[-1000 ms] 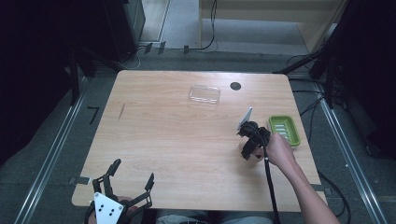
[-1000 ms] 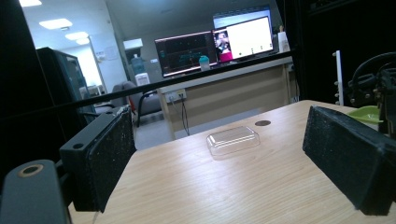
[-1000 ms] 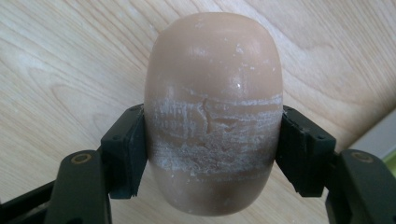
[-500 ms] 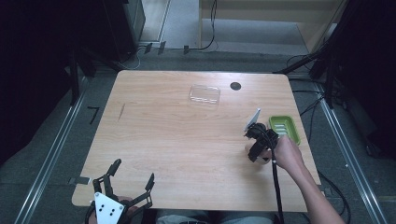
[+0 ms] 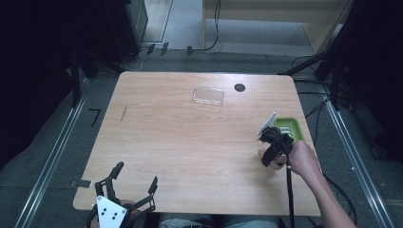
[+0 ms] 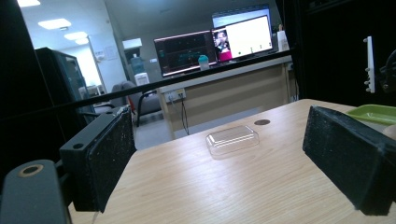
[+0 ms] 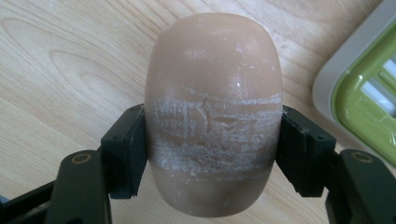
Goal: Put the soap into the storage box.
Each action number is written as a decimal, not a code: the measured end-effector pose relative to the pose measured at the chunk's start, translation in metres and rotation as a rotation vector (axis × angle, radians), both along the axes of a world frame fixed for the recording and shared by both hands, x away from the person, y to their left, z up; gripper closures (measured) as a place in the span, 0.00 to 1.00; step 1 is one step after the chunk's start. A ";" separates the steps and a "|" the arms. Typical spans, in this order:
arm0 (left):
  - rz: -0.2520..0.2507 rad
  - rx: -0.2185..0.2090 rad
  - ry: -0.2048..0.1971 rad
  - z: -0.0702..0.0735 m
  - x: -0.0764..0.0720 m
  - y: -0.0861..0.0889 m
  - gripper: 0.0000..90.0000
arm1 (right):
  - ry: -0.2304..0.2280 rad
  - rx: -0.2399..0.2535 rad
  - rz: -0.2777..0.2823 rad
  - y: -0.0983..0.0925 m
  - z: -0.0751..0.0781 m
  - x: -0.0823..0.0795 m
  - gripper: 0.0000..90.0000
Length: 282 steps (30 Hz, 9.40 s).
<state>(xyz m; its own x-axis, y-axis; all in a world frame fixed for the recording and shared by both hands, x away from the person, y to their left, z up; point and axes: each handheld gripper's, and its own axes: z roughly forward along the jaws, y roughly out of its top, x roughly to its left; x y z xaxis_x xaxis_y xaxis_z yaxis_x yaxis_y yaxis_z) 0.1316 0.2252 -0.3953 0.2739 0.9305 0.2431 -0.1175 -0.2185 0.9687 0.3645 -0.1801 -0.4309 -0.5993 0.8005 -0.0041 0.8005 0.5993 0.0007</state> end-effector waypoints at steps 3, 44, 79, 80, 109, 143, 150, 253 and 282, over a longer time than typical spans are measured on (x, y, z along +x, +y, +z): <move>0.000 0.001 0.000 0.000 0.000 0.000 0.11 | -0.001 0.002 -0.007 -0.004 0.001 -0.001 0.37; -0.002 -0.003 -0.002 0.000 0.000 0.000 0.11 | -0.044 -0.004 -0.106 -0.046 0.019 0.003 0.37; -0.001 0.001 -0.001 0.000 0.000 0.000 0.11 | -0.080 0.009 -0.161 -0.056 0.035 0.022 0.37; -0.001 0.001 -0.001 0.000 0.000 0.000 0.11 | -0.082 0.011 -0.161 -0.056 0.036 0.024 0.37; -0.003 -0.001 -0.001 0.000 0.000 0.000 0.11 | -0.086 0.028 -0.232 -0.061 0.032 0.056 0.37; -0.003 -0.001 0.000 0.000 0.000 0.000 0.11 | -0.109 0.097 -0.411 -0.082 0.008 0.080 0.37; -0.003 -0.001 0.000 0.000 0.000 0.001 0.11 | -0.114 0.094 -0.436 -0.083 0.005 0.081 0.37; -0.002 0.007 -0.003 0.000 -0.001 0.001 0.11 | -0.142 0.098 -0.479 -0.083 0.007 0.068 0.17; -0.004 0.008 -0.001 0.000 0.000 -0.001 0.11 | -0.125 0.073 -0.139 -0.020 0.019 -0.014 0.14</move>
